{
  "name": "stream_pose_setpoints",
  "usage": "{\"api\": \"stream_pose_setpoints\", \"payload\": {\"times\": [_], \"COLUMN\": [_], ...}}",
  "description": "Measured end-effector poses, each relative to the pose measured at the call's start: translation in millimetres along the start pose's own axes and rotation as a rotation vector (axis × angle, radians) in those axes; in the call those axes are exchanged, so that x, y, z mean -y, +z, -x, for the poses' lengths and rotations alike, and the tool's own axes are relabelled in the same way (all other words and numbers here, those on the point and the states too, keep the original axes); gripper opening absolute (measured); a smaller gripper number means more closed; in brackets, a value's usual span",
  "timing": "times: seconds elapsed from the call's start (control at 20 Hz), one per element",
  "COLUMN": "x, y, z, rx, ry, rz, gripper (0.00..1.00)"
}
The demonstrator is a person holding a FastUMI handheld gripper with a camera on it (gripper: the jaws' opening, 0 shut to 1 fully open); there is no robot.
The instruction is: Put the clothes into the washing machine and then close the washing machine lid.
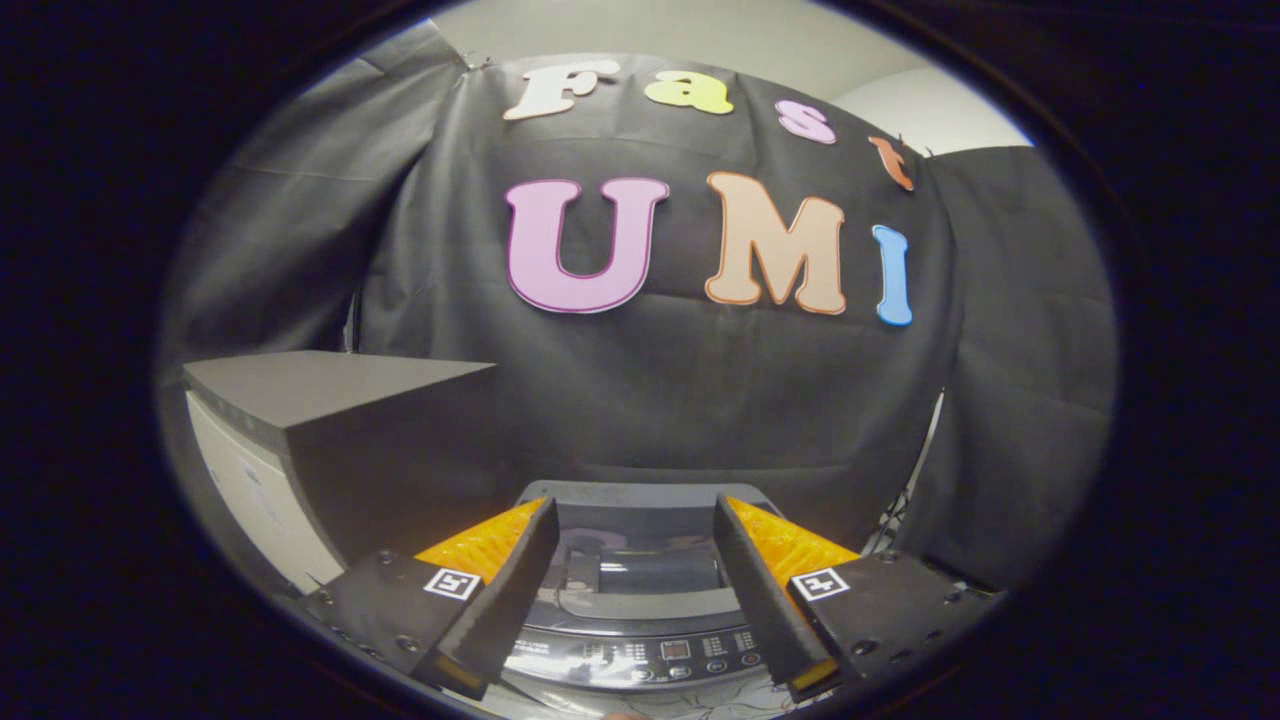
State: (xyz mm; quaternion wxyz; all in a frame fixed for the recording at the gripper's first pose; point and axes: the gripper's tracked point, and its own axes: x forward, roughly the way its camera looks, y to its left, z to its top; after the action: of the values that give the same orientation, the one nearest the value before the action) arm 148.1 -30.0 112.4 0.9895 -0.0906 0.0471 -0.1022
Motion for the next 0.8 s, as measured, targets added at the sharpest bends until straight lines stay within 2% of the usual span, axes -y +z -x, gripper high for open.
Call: {"api": "stream_pose_setpoints", "payload": {"times": [0.8], "x": [-52.9], "y": [45.5], "z": [76.2], "rx": [0.074], "ry": [0.023], "rz": [0.025], "gripper": [0.97]}}
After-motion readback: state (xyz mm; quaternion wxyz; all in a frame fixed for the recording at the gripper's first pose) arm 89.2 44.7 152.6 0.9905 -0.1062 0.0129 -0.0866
